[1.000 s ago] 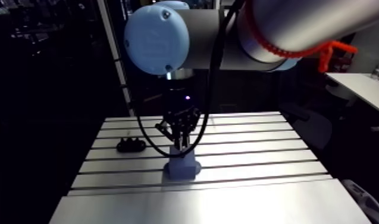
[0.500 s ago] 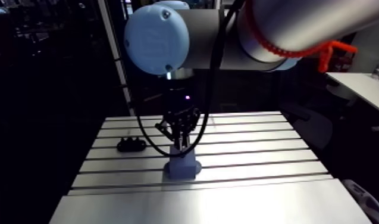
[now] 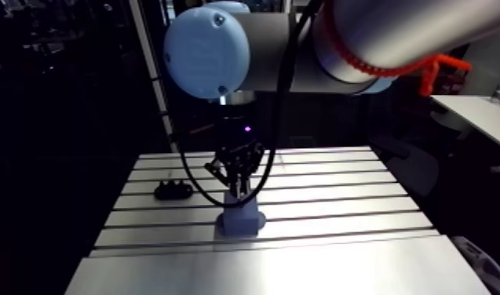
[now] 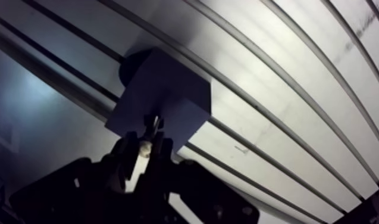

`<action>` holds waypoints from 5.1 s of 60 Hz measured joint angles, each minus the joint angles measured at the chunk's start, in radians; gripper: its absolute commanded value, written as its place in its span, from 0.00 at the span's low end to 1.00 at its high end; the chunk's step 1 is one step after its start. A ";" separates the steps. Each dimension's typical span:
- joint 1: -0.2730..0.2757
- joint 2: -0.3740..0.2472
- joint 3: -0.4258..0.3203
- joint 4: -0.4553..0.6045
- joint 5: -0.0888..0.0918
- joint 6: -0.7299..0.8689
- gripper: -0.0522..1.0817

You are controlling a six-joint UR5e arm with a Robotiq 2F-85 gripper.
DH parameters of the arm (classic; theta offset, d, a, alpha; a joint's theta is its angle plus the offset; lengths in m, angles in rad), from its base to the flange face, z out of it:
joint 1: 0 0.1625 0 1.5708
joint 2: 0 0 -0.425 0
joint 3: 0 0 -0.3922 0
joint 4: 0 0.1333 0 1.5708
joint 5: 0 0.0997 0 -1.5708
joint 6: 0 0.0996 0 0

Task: Pick up the M10 bolt and insert it into the hex recess until seated.

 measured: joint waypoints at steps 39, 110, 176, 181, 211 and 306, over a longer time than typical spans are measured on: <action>0.000 0.005 0.003 -0.001 -0.003 0.001 0.79; 0.004 0.007 0.002 -0.020 0.005 -0.010 0.81; 0.004 0.006 0.004 -0.018 0.002 -0.013 0.81; 0.004 0.006 0.004 -0.018 0.002 -0.014 0.81; 0.003 0.005 0.004 -0.015 0.000 -0.017 0.81; 0.003 0.006 0.019 -0.020 0.000 -0.016 0.81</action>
